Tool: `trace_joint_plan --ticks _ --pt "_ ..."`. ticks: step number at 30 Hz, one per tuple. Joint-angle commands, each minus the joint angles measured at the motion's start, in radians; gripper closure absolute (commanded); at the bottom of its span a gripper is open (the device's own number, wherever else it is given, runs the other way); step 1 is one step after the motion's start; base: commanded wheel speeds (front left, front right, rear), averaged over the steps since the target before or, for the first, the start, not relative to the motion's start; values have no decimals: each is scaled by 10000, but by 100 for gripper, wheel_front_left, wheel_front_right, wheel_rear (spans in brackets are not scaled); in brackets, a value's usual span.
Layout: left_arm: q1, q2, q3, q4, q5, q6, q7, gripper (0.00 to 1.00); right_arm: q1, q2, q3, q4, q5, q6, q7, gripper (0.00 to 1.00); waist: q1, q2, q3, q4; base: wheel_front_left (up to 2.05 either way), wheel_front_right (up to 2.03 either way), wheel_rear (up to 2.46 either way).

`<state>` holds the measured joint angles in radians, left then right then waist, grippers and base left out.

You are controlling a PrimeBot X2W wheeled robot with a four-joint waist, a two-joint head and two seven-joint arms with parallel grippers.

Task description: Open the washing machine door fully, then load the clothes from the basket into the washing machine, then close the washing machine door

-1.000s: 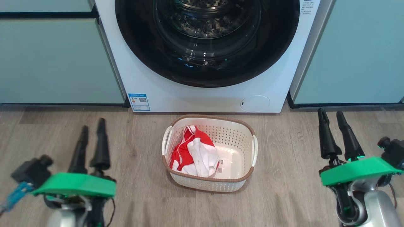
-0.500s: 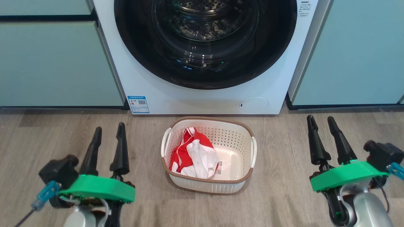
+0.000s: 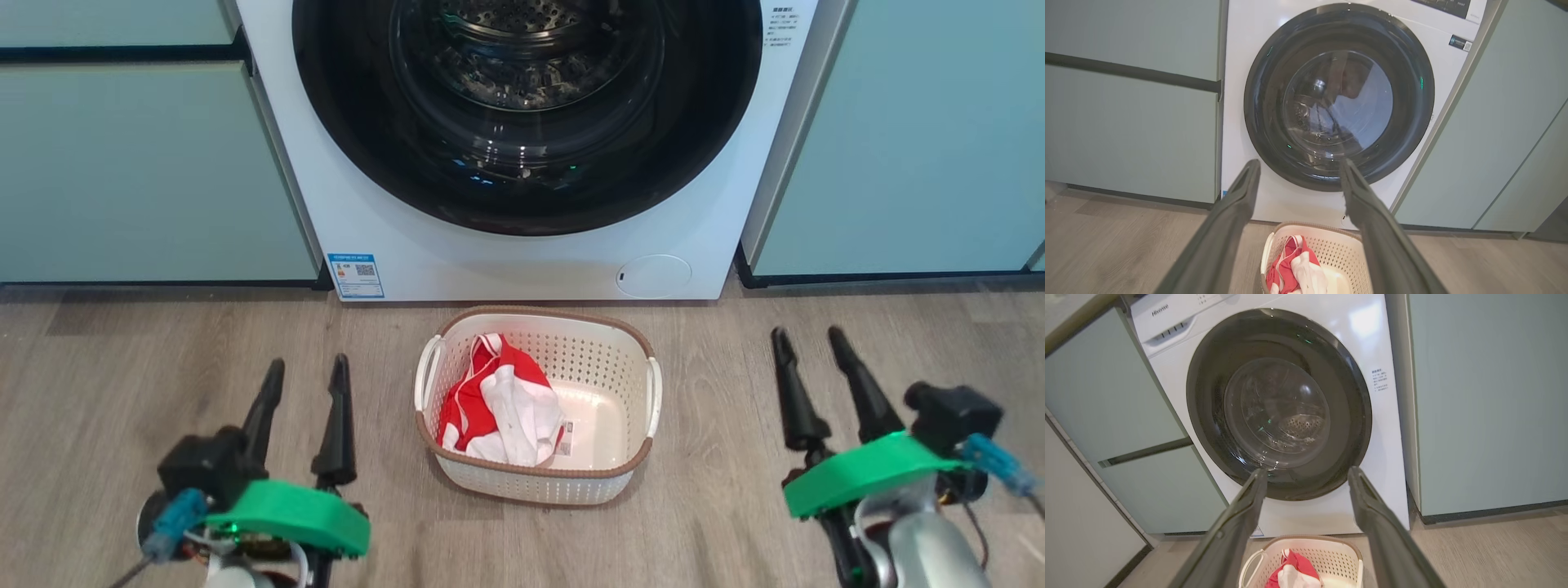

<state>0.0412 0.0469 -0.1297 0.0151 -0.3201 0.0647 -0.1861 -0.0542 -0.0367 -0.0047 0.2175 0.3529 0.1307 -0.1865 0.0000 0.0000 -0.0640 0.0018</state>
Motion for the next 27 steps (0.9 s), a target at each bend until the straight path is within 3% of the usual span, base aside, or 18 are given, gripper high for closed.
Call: trace_joint_plan --ticks 1,18,27 --pt "-314 90 184 -277 342 -5 -158 0 -606 -122 253 -175 -351 0 -145 0 0 0 -12 -1 0 0 0" --pt "-253 38 217 176 2193 171 -656 0 -985 -133 379 466 -1990 0 -651 0 0 0 -24 -100 0 0 0" --pt "-510 36 355 647 2223 305 -757 0 -1047 -135 480 623 -1550 0 -753 0 0 0 134 -168 0 0 0"
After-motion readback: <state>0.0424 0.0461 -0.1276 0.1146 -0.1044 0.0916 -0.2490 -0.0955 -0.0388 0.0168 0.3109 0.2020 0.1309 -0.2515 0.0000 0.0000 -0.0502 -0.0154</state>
